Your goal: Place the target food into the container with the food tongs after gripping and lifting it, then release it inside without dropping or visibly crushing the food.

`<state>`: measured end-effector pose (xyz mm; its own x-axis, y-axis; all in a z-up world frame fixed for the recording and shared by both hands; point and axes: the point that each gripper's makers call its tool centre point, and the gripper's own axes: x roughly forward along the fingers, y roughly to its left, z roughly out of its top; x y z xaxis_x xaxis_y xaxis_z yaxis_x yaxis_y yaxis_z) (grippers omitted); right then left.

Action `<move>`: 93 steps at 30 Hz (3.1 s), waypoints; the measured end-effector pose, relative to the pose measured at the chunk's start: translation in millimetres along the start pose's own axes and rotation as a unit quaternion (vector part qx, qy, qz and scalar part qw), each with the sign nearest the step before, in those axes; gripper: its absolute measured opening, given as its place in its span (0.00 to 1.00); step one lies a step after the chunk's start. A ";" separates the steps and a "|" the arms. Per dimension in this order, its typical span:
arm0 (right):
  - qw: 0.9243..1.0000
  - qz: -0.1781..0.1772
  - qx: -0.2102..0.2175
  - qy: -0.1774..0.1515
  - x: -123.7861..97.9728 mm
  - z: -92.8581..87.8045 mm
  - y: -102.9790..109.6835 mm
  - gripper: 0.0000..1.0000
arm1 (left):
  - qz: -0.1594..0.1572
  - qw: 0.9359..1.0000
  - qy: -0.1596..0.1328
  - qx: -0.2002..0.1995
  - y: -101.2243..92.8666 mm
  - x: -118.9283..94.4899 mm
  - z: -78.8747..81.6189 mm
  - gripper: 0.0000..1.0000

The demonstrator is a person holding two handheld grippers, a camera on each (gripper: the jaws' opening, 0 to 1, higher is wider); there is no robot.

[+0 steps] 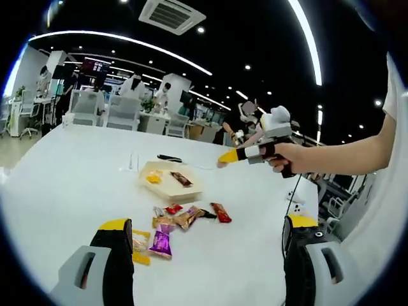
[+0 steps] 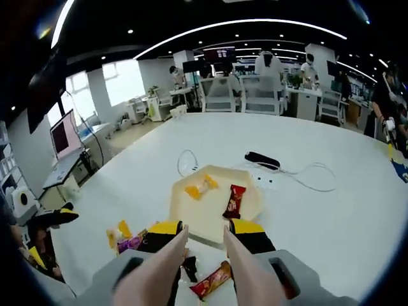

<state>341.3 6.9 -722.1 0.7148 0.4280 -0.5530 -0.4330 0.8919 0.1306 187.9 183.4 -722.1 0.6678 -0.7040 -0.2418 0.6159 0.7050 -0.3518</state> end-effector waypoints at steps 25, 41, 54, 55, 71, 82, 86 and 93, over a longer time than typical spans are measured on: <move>0.999 -0.017 0.023 0.026 4.4 -32.0 -7.0 0.29 | -0.012 1.000 0.002 0.002 -7.2 3.8 -0.1 0.99; 0.998 -0.030 0.050 0.036 7.3 -48.0 -10.9 0.29 | -0.012 1.000 0.001 0.002 -6.8 3.3 -0.3 0.99; 0.994 -0.050 0.084 0.046 9.3 -61.7 -9.2 0.29 | 0.006 1.000 -0.013 0.002 -0.6 -4.7 -0.1 0.99; 0.994 -0.054 0.087 0.045 8.7 -62.2 -10.2 0.29 | 0.007 1.000 -0.015 0.001 -0.6 -5.3 -0.1 0.99; 0.988 -0.090 0.117 0.037 9.1 -72.5 -9.5 0.29 | 0.012 1.000 -0.023 -0.006 2.2 -7.0 0.8 0.99; 0.980 -0.141 0.130 0.049 13.0 -92.2 -18.4 0.29 | 0.002 1.000 -0.003 -0.010 3.8 -8.8 -8.2 0.99; 0.972 -0.152 0.168 0.055 14.4 -101.7 -21.7 0.29 | 0.005 1.000 -0.007 -0.011 4.4 -11.8 -7.9 0.99; 0.959 -0.179 0.212 0.058 9.6 -107.1 -36.8 0.29 | -0.001 1.000 0.000 -0.010 1.1 -14.1 -12.5 0.99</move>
<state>305.3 -37.5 -820.3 0.6995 0.0866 -0.7094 0.1078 0.9685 0.2245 173.9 193.0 -730.4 0.6662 -0.7058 -0.2408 0.6087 0.7012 -0.3712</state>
